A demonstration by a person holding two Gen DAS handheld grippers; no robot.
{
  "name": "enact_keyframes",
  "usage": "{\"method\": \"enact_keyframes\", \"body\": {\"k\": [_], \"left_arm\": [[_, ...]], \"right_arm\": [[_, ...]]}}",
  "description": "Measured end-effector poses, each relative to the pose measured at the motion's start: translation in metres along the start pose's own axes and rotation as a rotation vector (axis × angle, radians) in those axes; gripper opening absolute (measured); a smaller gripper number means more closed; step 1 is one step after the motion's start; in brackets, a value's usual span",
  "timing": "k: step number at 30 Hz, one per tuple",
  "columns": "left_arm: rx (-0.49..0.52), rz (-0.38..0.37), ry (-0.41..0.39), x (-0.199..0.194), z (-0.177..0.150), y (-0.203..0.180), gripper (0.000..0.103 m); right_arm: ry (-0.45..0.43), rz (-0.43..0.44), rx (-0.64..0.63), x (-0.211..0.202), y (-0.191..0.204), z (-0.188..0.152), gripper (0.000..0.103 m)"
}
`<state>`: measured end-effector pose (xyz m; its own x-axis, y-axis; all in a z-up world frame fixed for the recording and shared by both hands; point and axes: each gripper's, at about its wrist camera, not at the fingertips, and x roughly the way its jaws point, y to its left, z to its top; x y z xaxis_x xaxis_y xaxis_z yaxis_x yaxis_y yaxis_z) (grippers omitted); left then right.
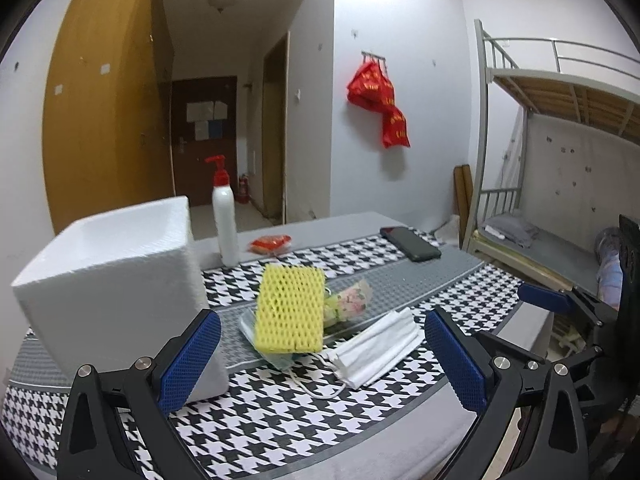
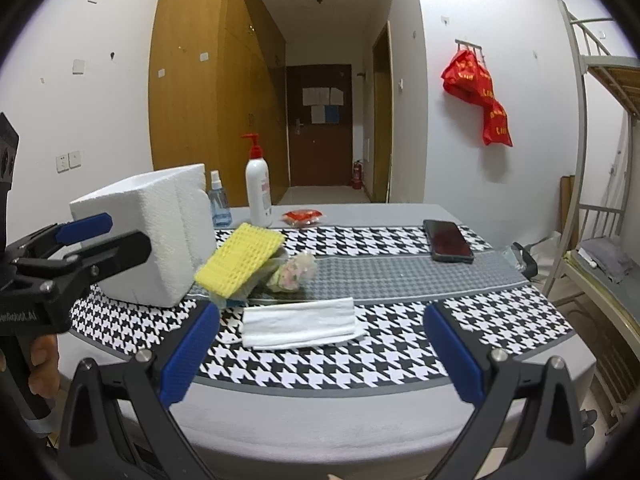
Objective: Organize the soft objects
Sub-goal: 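Reach the left gripper to the yellow foam net and close on it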
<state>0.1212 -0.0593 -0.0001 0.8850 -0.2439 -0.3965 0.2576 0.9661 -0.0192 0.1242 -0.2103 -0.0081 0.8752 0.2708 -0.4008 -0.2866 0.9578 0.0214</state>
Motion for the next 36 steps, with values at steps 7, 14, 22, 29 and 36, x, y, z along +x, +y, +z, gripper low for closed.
{"method": "enact_keyframes", "body": {"k": [7, 14, 22, 29, 36], "left_arm": [[0.009, 0.002, 0.062, 0.027, 0.001, -0.004, 0.102], [0.027, 0.043, 0.116, 0.053, 0.001, -0.002, 0.102], [0.025, 0.081, 0.167, 0.081, 0.002, 0.005, 0.097], [0.028, 0.128, 0.248, 0.107, -0.003, 0.011, 0.086], [0.013, 0.143, 0.293, 0.118, -0.008, 0.018, 0.068]], "right_arm": [[0.027, 0.005, 0.021, 0.016, -0.012, -0.004, 0.103], [0.059, 0.016, 0.040, 0.032, -0.022, -0.008, 0.103], [0.096, 0.037, 0.041, 0.049, -0.024, -0.009, 0.103], [0.117, 0.054, 0.040, 0.059, -0.023, -0.009, 0.103], [0.138, 0.059, 0.044, 0.070, -0.025, -0.009, 0.103]]}}
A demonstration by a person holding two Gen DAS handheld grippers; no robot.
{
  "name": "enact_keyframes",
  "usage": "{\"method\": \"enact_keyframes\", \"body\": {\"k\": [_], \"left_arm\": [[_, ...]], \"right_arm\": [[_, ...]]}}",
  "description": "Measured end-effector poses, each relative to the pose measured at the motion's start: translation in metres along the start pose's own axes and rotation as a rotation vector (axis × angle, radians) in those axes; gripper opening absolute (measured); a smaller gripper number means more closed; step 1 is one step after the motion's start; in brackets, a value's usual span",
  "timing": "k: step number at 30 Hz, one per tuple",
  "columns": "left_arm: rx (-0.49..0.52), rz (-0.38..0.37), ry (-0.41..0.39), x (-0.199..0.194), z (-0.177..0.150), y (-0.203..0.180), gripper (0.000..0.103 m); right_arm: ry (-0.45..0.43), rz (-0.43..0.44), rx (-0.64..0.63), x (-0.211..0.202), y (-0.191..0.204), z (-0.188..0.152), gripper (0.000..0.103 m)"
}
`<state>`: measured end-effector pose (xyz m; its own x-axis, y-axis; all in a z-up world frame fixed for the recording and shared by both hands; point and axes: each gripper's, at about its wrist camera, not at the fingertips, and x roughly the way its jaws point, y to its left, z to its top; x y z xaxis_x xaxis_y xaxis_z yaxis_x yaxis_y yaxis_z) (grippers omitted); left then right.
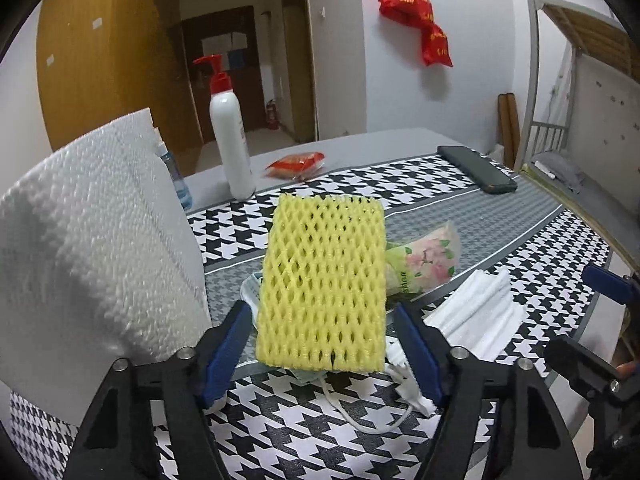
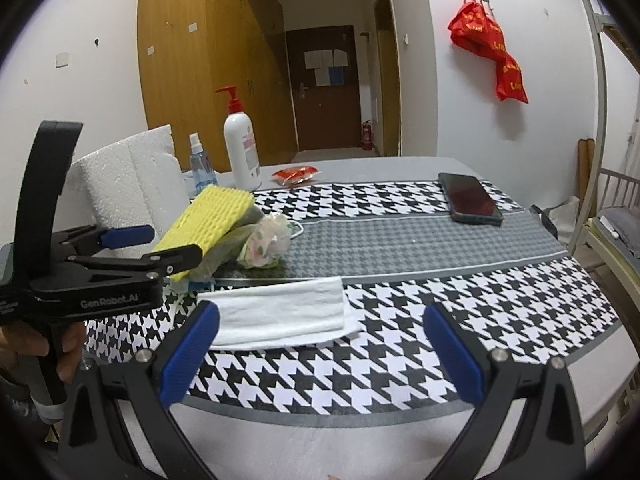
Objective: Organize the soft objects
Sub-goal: 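Reach the left gripper to the yellow foam net and close on it, then lift the yellow net with the left gripper while the right gripper reaches the white mask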
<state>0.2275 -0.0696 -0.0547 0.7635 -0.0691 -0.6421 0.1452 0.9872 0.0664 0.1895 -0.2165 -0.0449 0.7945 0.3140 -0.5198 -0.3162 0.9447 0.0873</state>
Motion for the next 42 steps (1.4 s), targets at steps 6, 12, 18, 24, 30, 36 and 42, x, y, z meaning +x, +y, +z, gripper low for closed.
{"method": "enact_keyframes", "body": {"k": [6, 12, 18, 24, 30, 36, 42], "left_arm": [[0.015, -0.009, 0.040, 0.010, -0.001, -0.001, 0.047], [0.007, -0.018, 0.030, 0.007, -0.001, 0.003, 0.025], [0.003, -0.099, -0.017, -0.010, -0.002, 0.006, 0.020], [-0.006, -0.146, -0.070, -0.035, -0.005, 0.014, 0.020], [-0.016, -0.154, -0.093, -0.052, -0.013, 0.024, 0.020], [-0.016, -0.170, -0.093, -0.055, -0.019, 0.028, 0.020], [-0.024, -0.180, -0.094, -0.054, -0.023, 0.033, 0.020]], "right_arm": [[0.019, 0.008, 0.004, 0.009, 0.000, 0.000, 0.103], [0.028, 0.011, 0.007, 0.014, -0.001, 0.001, 0.103], [0.045, 0.013, 0.006, 0.020, 0.000, 0.003, 0.103], [0.072, 0.023, -0.008, 0.028, 0.006, 0.005, 0.103], [0.120, 0.032, -0.018, 0.041, 0.015, 0.005, 0.103], [0.162, 0.016, -0.025, 0.053, 0.023, 0.008, 0.103], [0.204, 0.021, -0.023, 0.066, 0.028, 0.010, 0.103]]}}
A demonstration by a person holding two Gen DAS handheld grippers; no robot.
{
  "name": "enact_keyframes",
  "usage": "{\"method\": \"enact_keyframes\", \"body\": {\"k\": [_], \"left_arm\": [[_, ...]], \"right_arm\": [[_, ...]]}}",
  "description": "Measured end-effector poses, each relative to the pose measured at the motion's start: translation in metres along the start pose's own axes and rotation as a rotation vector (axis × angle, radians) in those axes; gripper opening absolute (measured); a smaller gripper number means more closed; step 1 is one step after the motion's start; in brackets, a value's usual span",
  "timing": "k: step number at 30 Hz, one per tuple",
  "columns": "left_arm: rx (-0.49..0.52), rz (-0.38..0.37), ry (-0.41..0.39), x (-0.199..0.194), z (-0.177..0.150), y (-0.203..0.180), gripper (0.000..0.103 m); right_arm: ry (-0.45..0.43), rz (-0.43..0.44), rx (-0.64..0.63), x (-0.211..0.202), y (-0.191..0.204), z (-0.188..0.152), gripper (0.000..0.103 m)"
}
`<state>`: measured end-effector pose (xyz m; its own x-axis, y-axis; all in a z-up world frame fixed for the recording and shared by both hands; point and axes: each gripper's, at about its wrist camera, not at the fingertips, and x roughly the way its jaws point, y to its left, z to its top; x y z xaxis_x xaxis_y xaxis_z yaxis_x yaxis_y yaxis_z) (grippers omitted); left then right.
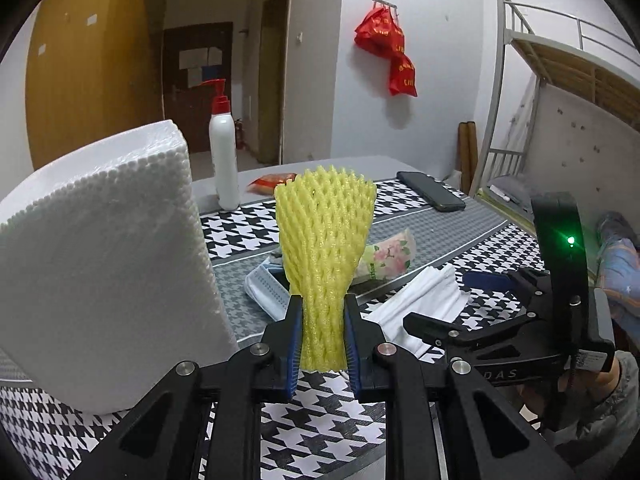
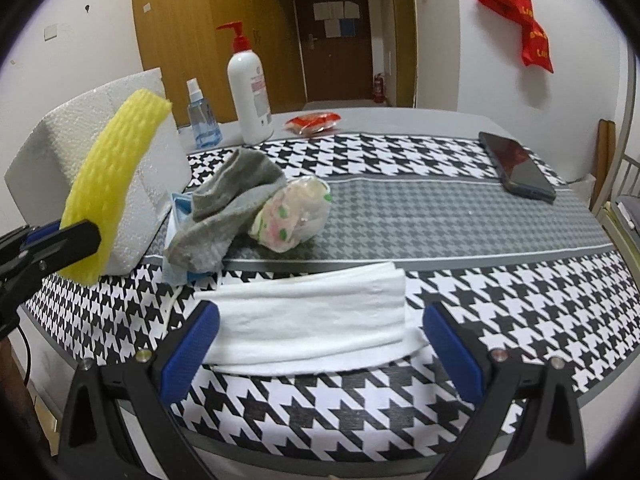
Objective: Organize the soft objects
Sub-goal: 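Lift the yellow net with the left gripper while the right gripper reaches the white mask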
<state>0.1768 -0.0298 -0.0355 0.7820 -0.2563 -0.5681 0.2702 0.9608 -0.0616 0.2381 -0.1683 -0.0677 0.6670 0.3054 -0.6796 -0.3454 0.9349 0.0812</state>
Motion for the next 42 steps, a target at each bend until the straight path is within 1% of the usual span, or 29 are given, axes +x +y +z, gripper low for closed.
{"method": "enact_keyframes", "body": {"k": [3, 4, 6, 7, 8, 9, 11, 12, 13, 14, 16, 18, 19, 20, 22, 24, 30, 33, 34, 35, 36, 37, 38, 39, 42], "left_arm": [[-0.003, -0.006, 0.002, -0.002, -0.002, 0.002, 0.020], [-0.001, -0.007, 0.003, -0.003, -0.002, 0.002, 0.020], [-0.002, -0.008, 0.003, -0.003, -0.002, 0.002, 0.020], [-0.002, -0.010, 0.004, -0.004, -0.003, 0.003, 0.020], [-0.002, -0.010, 0.003, -0.004, -0.003, 0.004, 0.020], [-0.003, -0.011, 0.003, -0.004, -0.002, 0.004, 0.020], [-0.001, -0.011, 0.004, -0.004, -0.003, 0.004, 0.020], [-0.002, -0.011, 0.004, -0.005, -0.003, 0.004, 0.020], [-0.003, -0.015, 0.004, -0.005, -0.003, 0.004, 0.020], [-0.003, -0.016, 0.004, -0.006, -0.003, 0.004, 0.020], [-0.005, -0.014, 0.002, -0.006, -0.004, 0.005, 0.020], [-0.006, -0.014, 0.002, -0.007, -0.004, 0.006, 0.020], [-0.007, -0.013, 0.000, -0.008, -0.004, 0.006, 0.020], [-0.007, -0.013, -0.001, -0.009, -0.004, 0.006, 0.020], [-0.007, -0.012, -0.004, -0.010, -0.004, 0.006, 0.020], [-0.005, -0.012, -0.006, -0.012, -0.004, 0.006, 0.020], [-0.004, -0.010, -0.010, -0.014, -0.005, 0.006, 0.020], [-0.003, -0.010, -0.018, -0.017, -0.004, 0.005, 0.020], [-0.004, -0.009, -0.020, -0.018, -0.005, 0.005, 0.020], [-0.004, -0.008, -0.021, -0.019, -0.004, 0.005, 0.020], [-0.004, -0.004, -0.023, -0.019, -0.005, 0.005, 0.020], [-0.007, -0.002, -0.023, -0.020, -0.005, 0.005, 0.020], [-0.008, 0.000, -0.023, -0.020, -0.005, 0.005, 0.020], [-0.009, 0.003, -0.024, -0.020, -0.005, 0.005, 0.020], [-0.013, 0.009, -0.021, -0.019, -0.007, 0.006, 0.020]], "right_arm": [[0.007, -0.001, -0.007, 0.003, 0.003, 0.001, 0.101], [0.011, 0.004, -0.013, 0.003, 0.004, 0.001, 0.097], [0.027, 0.004, -0.026, 0.006, 0.007, 0.000, 0.086], [0.043, 0.000, -0.032, 0.009, 0.009, -0.001, 0.077], [0.054, -0.008, -0.040, 0.012, 0.010, -0.002, 0.072], [0.048, -0.018, -0.046, 0.010, 0.011, -0.003, 0.070], [0.050, -0.012, -0.052, 0.009, 0.012, -0.003, 0.060], [0.051, -0.010, -0.059, 0.008, 0.014, -0.004, 0.057], [0.050, -0.016, -0.068, 0.007, 0.015, -0.004, 0.051], [0.049, -0.023, -0.077, 0.007, 0.017, -0.005, 0.048], [0.049, -0.046, -0.095, 0.006, 0.020, -0.006, 0.040], [0.050, -0.050, -0.096, 0.004, 0.019, -0.006, 0.030], [0.051, -0.054, -0.094, 0.004, 0.018, -0.006, 0.020], [0.053, -0.058, -0.089, 0.003, 0.017, -0.006, 0.013], [0.053, -0.054, -0.079, 0.001, 0.015, -0.006, 0.009], [0.046, -0.066, -0.083, -0.003, 0.013, -0.006, 0.009], [0.027, -0.106, -0.045, -0.021, -0.004, -0.008, 0.009], [0.019, -0.067, -0.011, -0.027, -0.009, -0.008, 0.010], [0.014, -0.054, -0.024, -0.028, -0.006, -0.008, 0.010], [0.007, -0.055, -0.040, -0.029, -0.003, -0.007, 0.015], [-0.001, -0.053, -0.062, -0.029, 0.002, -0.007, 0.022], [-0.001, -0.045, -0.078, -0.028, 0.006, -0.006, 0.044], [-0.004, -0.036, -0.090, -0.028, 0.009, -0.006, 0.063], [-0.011, -0.029, -0.098, -0.028, 0.011, -0.005, 0.068], [-0.017, 0.010, -0.117, -0.024, 0.016, -0.001, 0.069]]}}
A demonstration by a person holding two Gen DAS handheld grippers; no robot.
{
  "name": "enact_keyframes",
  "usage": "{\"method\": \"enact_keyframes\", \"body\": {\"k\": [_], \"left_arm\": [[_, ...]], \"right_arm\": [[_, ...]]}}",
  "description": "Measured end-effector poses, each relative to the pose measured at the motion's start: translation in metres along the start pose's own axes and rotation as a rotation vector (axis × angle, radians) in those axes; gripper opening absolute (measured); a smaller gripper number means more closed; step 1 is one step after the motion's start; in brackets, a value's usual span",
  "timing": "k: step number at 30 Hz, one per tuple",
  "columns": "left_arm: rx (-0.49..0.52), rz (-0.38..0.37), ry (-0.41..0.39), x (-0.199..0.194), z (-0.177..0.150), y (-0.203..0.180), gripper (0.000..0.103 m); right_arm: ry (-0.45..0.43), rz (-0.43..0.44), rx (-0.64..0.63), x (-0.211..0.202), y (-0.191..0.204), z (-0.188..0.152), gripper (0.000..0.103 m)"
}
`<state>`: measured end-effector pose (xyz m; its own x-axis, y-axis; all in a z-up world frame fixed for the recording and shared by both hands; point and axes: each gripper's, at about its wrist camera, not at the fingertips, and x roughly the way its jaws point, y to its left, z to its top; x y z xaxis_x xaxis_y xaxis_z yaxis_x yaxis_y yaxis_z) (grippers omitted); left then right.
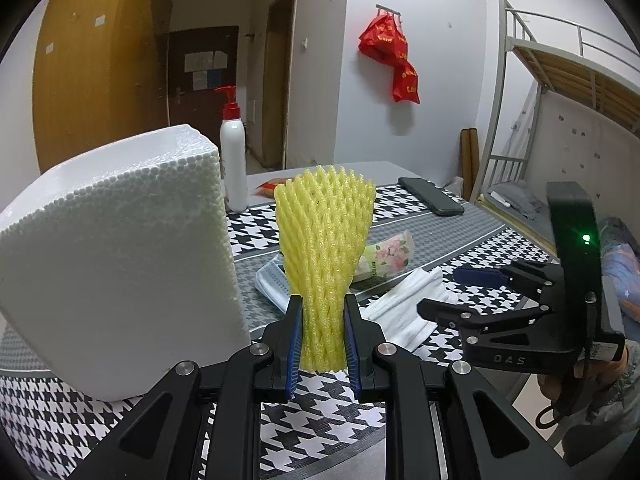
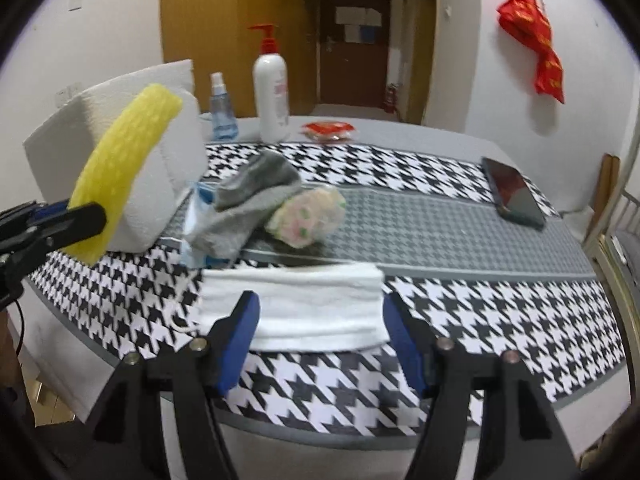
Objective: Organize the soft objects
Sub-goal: 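Lift the yellow net with the left gripper while the right gripper reaches the white mask, then close the right gripper on the white mask and lift it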
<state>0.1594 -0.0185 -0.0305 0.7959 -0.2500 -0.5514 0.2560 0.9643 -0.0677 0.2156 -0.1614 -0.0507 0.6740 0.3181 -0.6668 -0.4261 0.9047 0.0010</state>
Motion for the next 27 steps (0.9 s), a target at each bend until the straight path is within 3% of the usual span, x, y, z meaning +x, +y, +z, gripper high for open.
{"method": "enact_keyframes", "body": {"k": [11, 27], "left_arm": [[-0.005, 0.008, 0.008, 0.004, 0.003, -0.001, 0.020], [-0.016, 0.007, 0.024, 0.014, 0.002, 0.001, 0.020]], "right_arm": [[0.045, 0.009, -0.047, 0.028, 0.005, 0.009, 0.084], [0.124, 0.021, -0.068, 0.051, 0.007, 0.011, 0.086]]}}
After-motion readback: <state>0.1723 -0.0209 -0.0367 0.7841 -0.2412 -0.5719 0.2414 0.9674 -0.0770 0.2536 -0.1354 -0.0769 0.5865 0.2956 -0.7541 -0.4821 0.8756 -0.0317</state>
